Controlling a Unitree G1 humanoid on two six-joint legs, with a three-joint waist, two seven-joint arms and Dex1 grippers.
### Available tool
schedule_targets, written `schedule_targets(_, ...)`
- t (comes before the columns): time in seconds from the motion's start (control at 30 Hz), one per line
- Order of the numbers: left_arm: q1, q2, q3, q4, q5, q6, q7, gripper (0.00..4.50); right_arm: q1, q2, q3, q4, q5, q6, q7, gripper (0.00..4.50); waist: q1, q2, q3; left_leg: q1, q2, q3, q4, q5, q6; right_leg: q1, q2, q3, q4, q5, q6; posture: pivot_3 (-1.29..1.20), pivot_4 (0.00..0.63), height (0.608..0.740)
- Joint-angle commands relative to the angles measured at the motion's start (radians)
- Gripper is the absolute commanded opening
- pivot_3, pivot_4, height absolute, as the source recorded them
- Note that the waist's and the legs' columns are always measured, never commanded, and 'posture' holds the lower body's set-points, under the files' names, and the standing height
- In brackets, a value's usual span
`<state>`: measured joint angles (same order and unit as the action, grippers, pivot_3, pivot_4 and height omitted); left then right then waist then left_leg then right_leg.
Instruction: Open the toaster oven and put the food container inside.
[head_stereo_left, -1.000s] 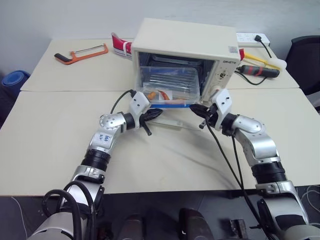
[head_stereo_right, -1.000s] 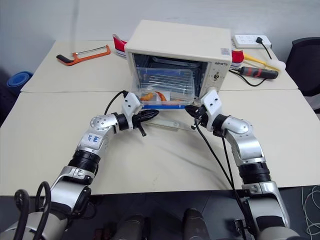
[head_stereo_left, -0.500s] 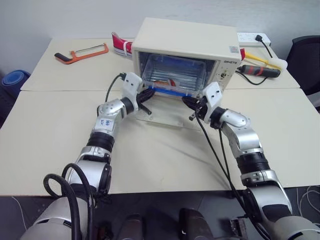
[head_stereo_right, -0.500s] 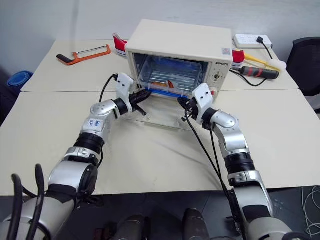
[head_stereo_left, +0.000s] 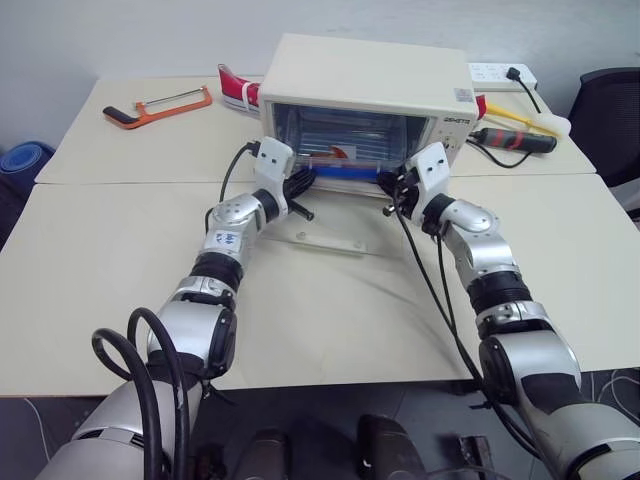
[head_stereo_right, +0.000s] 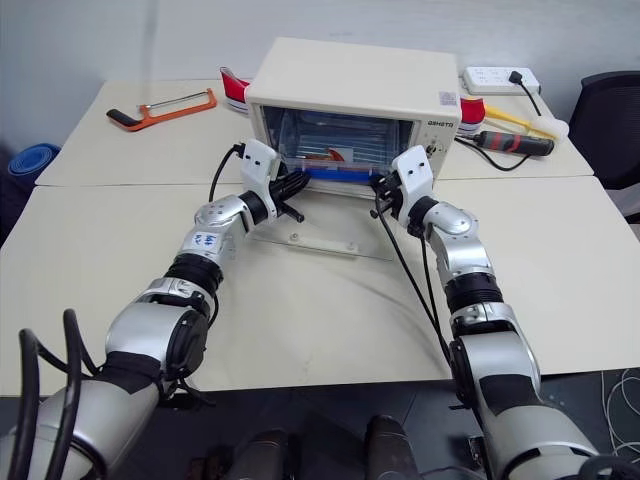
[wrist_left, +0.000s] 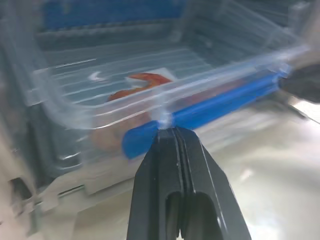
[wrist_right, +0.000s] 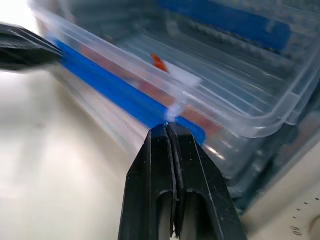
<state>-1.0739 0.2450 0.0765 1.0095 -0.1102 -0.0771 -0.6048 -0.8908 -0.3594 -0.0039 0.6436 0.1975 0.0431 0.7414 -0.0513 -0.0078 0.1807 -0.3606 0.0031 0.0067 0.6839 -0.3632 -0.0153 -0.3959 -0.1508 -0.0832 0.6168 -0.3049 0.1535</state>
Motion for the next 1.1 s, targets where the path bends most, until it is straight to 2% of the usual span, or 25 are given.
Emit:
schedule_targets(0.03,0.122,0.085,0.007,-0.289,-0.066,0.122,-0.13,0.37,0.114,-0.072,-0.011,-0.295,0.098,0.153,0.118,0.0,-0.005,0.0,0.0,0.0,0.0,0.0,0.0,0.0,0.0,0.0,0.0,-0.001,0.0,0.0,0.0,0.0,0.15,0.74)
schedule_targets(0.13,0.295,0.19,0.033,-0.592,-0.162,0.269,-0.239,1.17,0.221,-0.152,-0.036,-0.471,0.144,0.249,0.164,0.0,-0.008,0.001,0.0,0.0,0.001,0.0,-0.001,0.0,0.0,-0.001,-0.001,-0.003,0.0,0.0,0.0,0.0,0.15,0.74)
schedule_targets(0.23,0.457,0.3,0.08,-0.814,-0.267,0.308,-0.369,2.1,0.3,-0.231,-0.065,-0.512,0.167,0.256,0.222,0.0,-0.004,0.001,0.0,0.0,0.002,0.001,0.0,0.0,0.0,-0.001,0.0,-0.003,0.0,0.0,0.0,0.0,0.15,0.74)
schedule_targets(0.37,0.66,0.445,0.156,-0.957,-0.353,0.302,-0.52,3.29,0.338,-0.312,-0.029,-0.32,0.055,0.075,0.281,0.0,0.004,0.001,0.0,0.002,0.002,0.002,0.001,0.0,0.0,0.002,-0.001,-0.002,-0.001,0.0,0.0,0.0,0.15,0.74)
schedule_targets(0.5,0.735,0.484,0.252,-1.027,-0.458,0.377,-0.508,4.47,0.304,-0.265,-0.001,-0.1,0.014,-0.062,0.327,0.0,0.023,0.001,0.0,0.004,0.002,0.003,0.001,0.0,0.0,0.004,-0.001,-0.002,-0.003,0.0,0.0,0.0,0.15,0.74)
schedule_targets(0.67,0.775,0.487,0.298,-1.088,-0.505,0.434,-0.455,4.47,0.289,-0.174,-0.02,-0.015,0.043,-0.166,0.367,0.0,0.021,0.001,0.0,0.004,0.002,0.002,0.001,0.0,0.0,0.004,-0.001,-0.002,-0.003,0.0,0.0,0.0,0.15,0.74)
schedule_targets(0.87,0.781,0.455,0.341,-1.11,-0.588,0.494,-0.396,4.47,0.286,-0.103,-0.122,-0.128,0.213,-0.126,0.396,0.0,0.02,0.001,0.001,0.004,0.003,0.002,0.001,0.0,-0.001,0.004,0.0,-0.002,-0.003,0.0,0.0,0.0,0.15,0.74)
schedule_targets(1.0,0.777,0.452,0.348,-1.135,-0.632,0.529,-0.382,4.47,0.3,-0.065,-0.229,-0.286,0.374,0.031,0.293,0.0,0.022,0.001,0.001,0.004,0.004,0.001,0.001,-0.001,-0.001,0.004,0.0,-0.003,-0.002,0.0,-0.001,0.0,0.15,0.74)
schedule_targets(1.1,0.755,0.431,0.365,-1.139,-0.651,0.543,-0.314,4.47,0.285,-0.044,-0.288,-0.408,0.467,0.113,0.207,0.0,0.024,0.001,0.001,0.004,0.003,0.001,0.001,-0.001,-0.001,0.004,0.0,-0.003,-0.002,0.0,-0.001,0.0,0.15,0.74)
